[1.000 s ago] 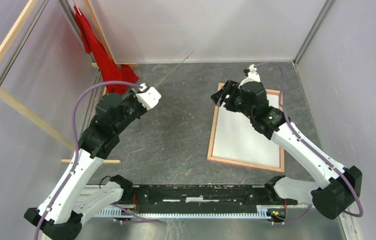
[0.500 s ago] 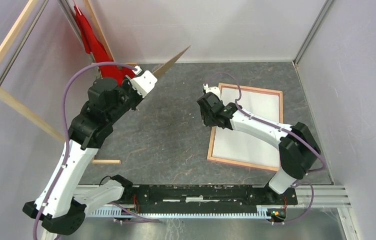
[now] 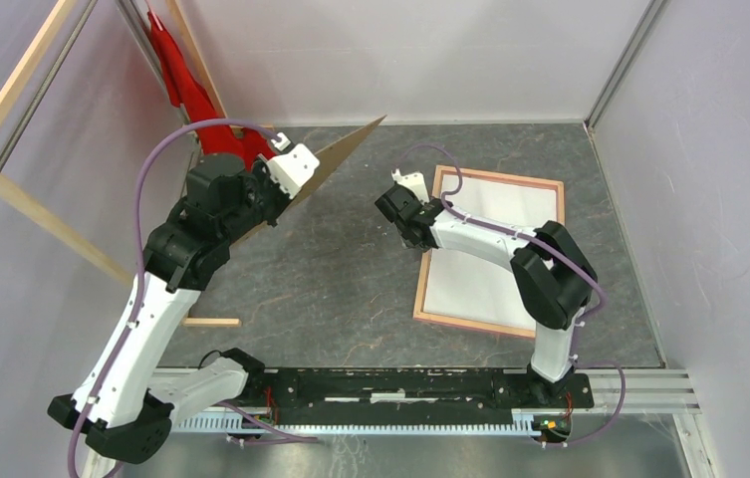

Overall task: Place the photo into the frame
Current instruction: Move the photo frame to the center of the board.

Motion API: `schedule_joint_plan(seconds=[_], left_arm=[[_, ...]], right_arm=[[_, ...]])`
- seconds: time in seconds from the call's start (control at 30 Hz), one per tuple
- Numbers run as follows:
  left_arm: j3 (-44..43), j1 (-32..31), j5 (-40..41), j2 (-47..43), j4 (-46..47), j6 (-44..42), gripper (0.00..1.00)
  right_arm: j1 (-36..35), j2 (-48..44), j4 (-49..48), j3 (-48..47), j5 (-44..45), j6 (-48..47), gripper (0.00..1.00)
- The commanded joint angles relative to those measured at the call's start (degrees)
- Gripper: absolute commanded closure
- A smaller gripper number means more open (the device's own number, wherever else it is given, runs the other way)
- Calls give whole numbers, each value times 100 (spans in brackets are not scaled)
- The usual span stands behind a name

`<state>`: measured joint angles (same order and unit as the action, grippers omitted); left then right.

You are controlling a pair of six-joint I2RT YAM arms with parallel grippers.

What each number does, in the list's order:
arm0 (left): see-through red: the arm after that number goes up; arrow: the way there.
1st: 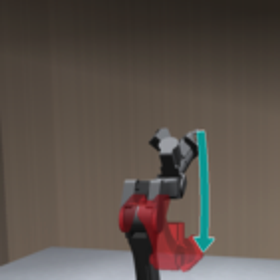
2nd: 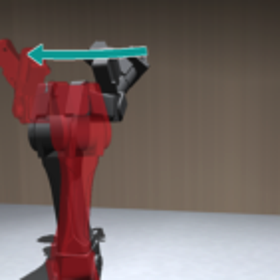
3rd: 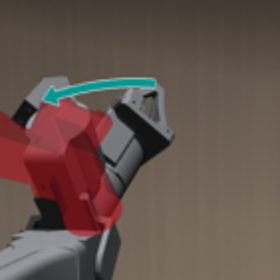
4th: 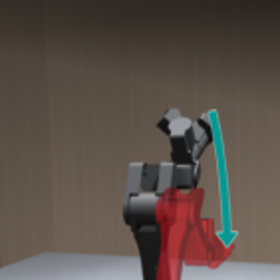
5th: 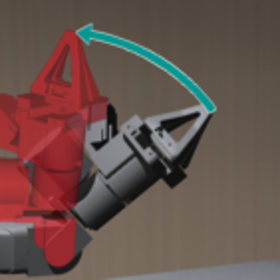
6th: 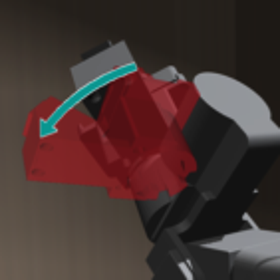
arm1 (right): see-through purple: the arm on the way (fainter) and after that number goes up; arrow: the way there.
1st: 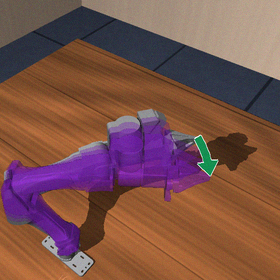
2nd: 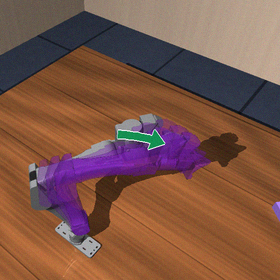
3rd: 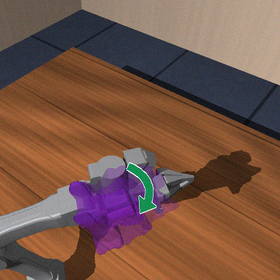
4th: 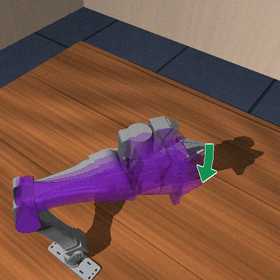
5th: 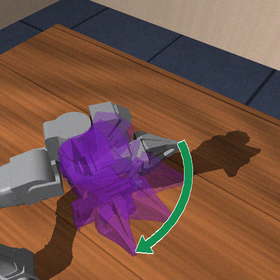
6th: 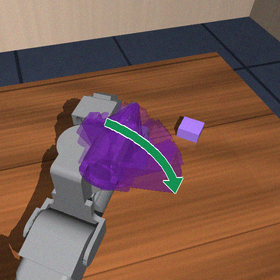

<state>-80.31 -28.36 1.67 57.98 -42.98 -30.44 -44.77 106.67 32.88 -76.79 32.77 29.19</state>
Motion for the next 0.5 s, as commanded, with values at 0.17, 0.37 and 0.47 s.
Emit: schedule_joint_plan(seconds=[0.17, 0.37, 0.47], left_arm=[[-347, 3, -48, -214, 536, -2, 98], [-329, 6, -108, -234, 536, 2, 98], [-343, 0, -107, -242, 530, -6, 98]], right_arm=[[20, 335, -151, -151, 206, 45, 48], [43, 376, -292, 55, 148, 101, 50], [53, 388, -372, 170, 113, 129, 51]])
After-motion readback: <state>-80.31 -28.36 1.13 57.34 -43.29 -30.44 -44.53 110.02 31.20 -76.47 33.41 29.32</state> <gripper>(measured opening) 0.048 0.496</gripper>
